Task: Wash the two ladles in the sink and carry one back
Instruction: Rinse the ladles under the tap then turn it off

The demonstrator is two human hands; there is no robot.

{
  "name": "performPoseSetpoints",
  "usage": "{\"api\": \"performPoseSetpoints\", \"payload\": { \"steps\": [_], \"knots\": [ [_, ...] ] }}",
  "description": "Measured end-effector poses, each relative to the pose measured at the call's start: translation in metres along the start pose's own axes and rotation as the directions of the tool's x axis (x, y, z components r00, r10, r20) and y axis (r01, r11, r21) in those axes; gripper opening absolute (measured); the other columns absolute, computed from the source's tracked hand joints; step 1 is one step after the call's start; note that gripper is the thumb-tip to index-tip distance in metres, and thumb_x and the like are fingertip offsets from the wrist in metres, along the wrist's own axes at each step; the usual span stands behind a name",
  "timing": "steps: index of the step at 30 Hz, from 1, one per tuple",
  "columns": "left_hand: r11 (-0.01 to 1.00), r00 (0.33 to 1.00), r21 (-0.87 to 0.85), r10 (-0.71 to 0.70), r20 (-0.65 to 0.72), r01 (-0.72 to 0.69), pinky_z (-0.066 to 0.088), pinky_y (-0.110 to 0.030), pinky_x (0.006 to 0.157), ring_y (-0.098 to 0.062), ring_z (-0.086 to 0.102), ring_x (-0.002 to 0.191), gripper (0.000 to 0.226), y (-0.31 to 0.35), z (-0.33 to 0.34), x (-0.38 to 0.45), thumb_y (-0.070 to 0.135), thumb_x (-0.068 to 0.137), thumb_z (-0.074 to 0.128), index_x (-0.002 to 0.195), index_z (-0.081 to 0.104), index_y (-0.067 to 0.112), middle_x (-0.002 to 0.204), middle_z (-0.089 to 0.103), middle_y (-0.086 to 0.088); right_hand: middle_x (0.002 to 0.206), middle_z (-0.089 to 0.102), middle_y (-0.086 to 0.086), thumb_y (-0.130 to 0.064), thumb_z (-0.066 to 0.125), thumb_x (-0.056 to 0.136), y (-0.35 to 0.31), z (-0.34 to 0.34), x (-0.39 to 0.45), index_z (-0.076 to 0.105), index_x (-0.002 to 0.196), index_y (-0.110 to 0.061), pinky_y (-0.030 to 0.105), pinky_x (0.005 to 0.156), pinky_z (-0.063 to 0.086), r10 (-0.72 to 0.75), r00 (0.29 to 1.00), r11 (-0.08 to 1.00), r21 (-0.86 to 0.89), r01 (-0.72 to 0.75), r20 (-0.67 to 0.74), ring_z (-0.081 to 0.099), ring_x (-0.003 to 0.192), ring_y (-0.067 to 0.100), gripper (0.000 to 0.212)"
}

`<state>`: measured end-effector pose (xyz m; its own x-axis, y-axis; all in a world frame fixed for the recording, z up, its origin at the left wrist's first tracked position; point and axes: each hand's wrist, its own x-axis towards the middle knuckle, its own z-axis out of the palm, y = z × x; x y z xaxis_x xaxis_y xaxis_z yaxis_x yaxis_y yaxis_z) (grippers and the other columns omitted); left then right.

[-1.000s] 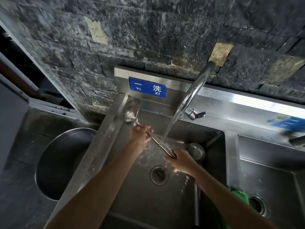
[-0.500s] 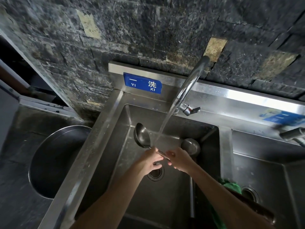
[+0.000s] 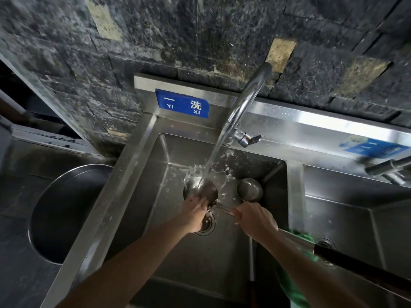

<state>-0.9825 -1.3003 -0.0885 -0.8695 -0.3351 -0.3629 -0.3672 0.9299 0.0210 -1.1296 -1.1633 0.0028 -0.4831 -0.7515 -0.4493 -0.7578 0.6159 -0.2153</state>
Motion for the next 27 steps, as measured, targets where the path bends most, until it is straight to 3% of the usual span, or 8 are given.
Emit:
{"api": "performPoseSetpoints", "payload": {
  "steps": [4,11,14,19,21,23,25,27],
  "knots": [
    [0.994,1.0,0.106,-0.026,-0.004,0.026,0.001,-0.046,0.124,-0.02,0.01,0.153,0.073,-0.023,-0.001,0.008,0.029,0.092,0.058,0.156,0.023,0.02,0.166,0.014,0.0,0.107,0.072,0.007,-0.044,0.039,0.106,0.014,-0.008,-0.007,0.069,0.109,-0.021,0.033,0.068,0.038,-0.039,0.999,0.994,-0.108,0.036,-0.019,0.069,0.1,0.03,0.037],
    [0.995,0.98,-0.045,-0.092,-0.176,0.085,0.014,-0.059,0.118,-0.024,0.052,0.126,0.042,0.024,-0.011,0.028,0.042,0.093,0.055,0.122,0.063,0.014,0.131,0.062,-0.002,0.091,0.073,0.004,-0.051,0.048,0.099,0.014,-0.012,0.0,0.071,0.103,-0.021,0.034,0.065,0.051,-0.033,0.999,0.999,0.015,0.033,0.007,0.072,0.083,0.027,0.038],
    [0.999,0.955,0.053,0.009,-0.296,0.007,0.017,-0.07,0.111,-0.024,0.04,0.139,0.037,0.006,-0.014,0.026,0.053,0.078,0.068,0.102,0.072,0.024,0.128,0.062,0.003,0.075,0.067,0.0,-0.048,0.051,0.1,0.016,-0.011,0.004,0.07,0.093,-0.017,0.033,0.064,0.052,-0.066,0.983,0.988,0.147,0.04,0.172,0.069,0.074,0.021,0.037],
    [0.991,0.901,-0.128,-0.011,-0.434,-0.049,0.032,-0.056,0.112,-0.026,0.032,0.145,0.076,-0.024,-0.01,0.016,0.061,0.069,0.072,0.135,0.056,0.028,0.158,0.033,-0.004,0.063,0.058,-0.004,-0.04,0.039,0.107,0.014,-0.002,0.008,0.067,0.107,-0.013,0.026,0.049,0.046,-0.002,0.94,0.905,0.4,-0.143,0.341,0.053,0.045,0.011,0.039],
    [0.879,0.904,-0.467,-0.121,-0.41,-0.094,0.041,-0.041,0.108,-0.023,0.034,0.142,0.084,-0.023,-0.011,0.008,0.054,0.076,0.069,0.149,0.036,0.03,0.157,0.029,-0.004,0.062,0.057,-0.004,-0.033,0.039,0.107,0.011,0.003,0.008,0.066,0.097,-0.017,0.027,0.048,0.046,-0.011,0.944,0.883,0.446,-0.146,0.33,0.052,0.044,0.01,0.032],
    [0.537,0.943,-0.841,-0.247,-0.225,-0.06,0.053,-0.035,0.094,-0.021,0.054,0.123,0.071,-0.022,-0.006,0.01,0.038,0.084,0.068,0.146,0.034,0.034,0.14,0.045,0.001,0.063,0.057,-0.004,-0.034,0.041,0.107,0.004,0.006,0.006,0.06,0.082,-0.021,0.028,0.05,0.046,-0.03,0.957,0.874,0.472,-0.116,0.29,0.052,0.047,0.01,0.034],
    [0.224,0.89,-0.975,-0.441,-0.113,-0.012,0.059,-0.047,0.079,-0.028,0.065,0.096,0.048,-0.017,-0.004,0.017,0.04,0.088,0.063,0.133,0.048,0.032,0.119,0.059,0.0,0.06,0.054,-0.005,-0.046,0.044,0.104,-0.004,0.009,0.003,0.054,0.074,-0.021,0.03,0.052,0.043,-0.093,0.977,0.911,0.413,0.005,0.193,0.05,0.05,0.01,0.041],
    [0.158,0.811,-0.987,-0.577,-0.094,-0.001,0.055,-0.038,0.061,-0.02,0.062,0.071,0.031,-0.01,-0.007,0.025,0.049,0.089,0.056,0.113,0.058,0.028,0.091,0.064,0.005,0.061,0.051,-0.006,-0.051,0.046,0.103,-0.011,0.012,0.0,0.05,0.075,-0.02,0.025,0.051,0.036,-0.131,0.982,0.935,0.345,0.077,0.136,0.047,0.053,0.01,0.041]
  ]
}}
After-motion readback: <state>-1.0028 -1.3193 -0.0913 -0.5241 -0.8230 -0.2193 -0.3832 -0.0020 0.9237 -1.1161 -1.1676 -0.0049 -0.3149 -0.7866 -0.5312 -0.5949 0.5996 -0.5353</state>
